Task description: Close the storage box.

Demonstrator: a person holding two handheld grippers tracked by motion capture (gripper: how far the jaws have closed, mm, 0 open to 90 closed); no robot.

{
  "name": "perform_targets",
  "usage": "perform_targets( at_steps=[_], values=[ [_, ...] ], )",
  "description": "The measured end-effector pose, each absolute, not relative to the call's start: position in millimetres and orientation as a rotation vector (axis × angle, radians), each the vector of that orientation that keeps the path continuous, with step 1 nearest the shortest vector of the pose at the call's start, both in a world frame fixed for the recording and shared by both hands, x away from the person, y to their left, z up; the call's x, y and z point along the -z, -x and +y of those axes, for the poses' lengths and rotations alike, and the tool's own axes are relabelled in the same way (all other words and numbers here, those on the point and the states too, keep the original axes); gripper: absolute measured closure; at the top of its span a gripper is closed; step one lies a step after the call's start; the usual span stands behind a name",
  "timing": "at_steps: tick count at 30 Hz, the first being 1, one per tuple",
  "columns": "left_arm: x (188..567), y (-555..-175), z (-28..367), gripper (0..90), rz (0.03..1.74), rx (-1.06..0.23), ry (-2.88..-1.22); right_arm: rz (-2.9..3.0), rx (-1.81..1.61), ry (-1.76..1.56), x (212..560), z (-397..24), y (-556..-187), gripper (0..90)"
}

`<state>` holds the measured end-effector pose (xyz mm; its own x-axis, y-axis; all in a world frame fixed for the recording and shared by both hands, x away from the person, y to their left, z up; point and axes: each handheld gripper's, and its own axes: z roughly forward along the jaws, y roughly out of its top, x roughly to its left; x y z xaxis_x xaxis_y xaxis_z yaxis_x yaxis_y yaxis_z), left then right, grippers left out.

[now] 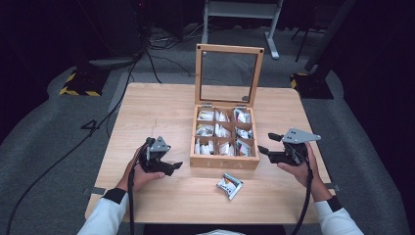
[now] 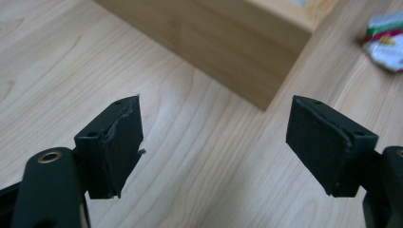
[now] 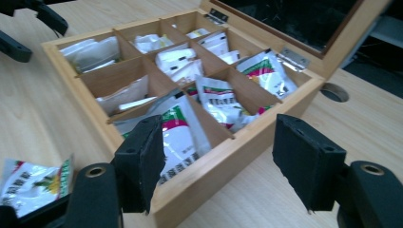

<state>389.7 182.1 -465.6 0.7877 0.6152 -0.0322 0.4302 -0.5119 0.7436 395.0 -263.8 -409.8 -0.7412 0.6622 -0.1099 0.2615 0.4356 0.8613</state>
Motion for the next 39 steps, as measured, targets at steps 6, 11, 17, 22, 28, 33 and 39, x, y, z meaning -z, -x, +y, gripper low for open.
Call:
perform_targets(
  at_steps=[6,11,17,22,28,33,39],
  values=[
    [448,-400,176,20.3,0.762,-0.323,-2.133,2.244,-1.231,-0.836,409,-270,-410,35.6],
    [434,-415,169,19.4,0.758,-0.362,-2.091,2.235,-1.233,-0.914,407,-275,-428,35.4],
    [426,-444,160,19.2,0.801,-0.387,-2.072,2.215,-1.206,-0.974,403,-274,-449,34.2],
    [417,-465,156,19.2,0.829,-0.446,-2.074,2.217,-1.164,-0.994,400,-272,-467,32.2],
    [401,-488,154,18.9,0.874,-0.431,-2.032,2.191,-1.221,-1.038,393,-269,-488,31.8],
    [395,-506,142,18.7,0.900,-0.439,-2.049,2.175,-1.198,-1.048,386,-262,-504,31.6],
    [396,-528,127,18.7,0.944,-0.442,-2.064,2.164,-1.201,-1.073,385,-252,-522,31.6]
  ],
)
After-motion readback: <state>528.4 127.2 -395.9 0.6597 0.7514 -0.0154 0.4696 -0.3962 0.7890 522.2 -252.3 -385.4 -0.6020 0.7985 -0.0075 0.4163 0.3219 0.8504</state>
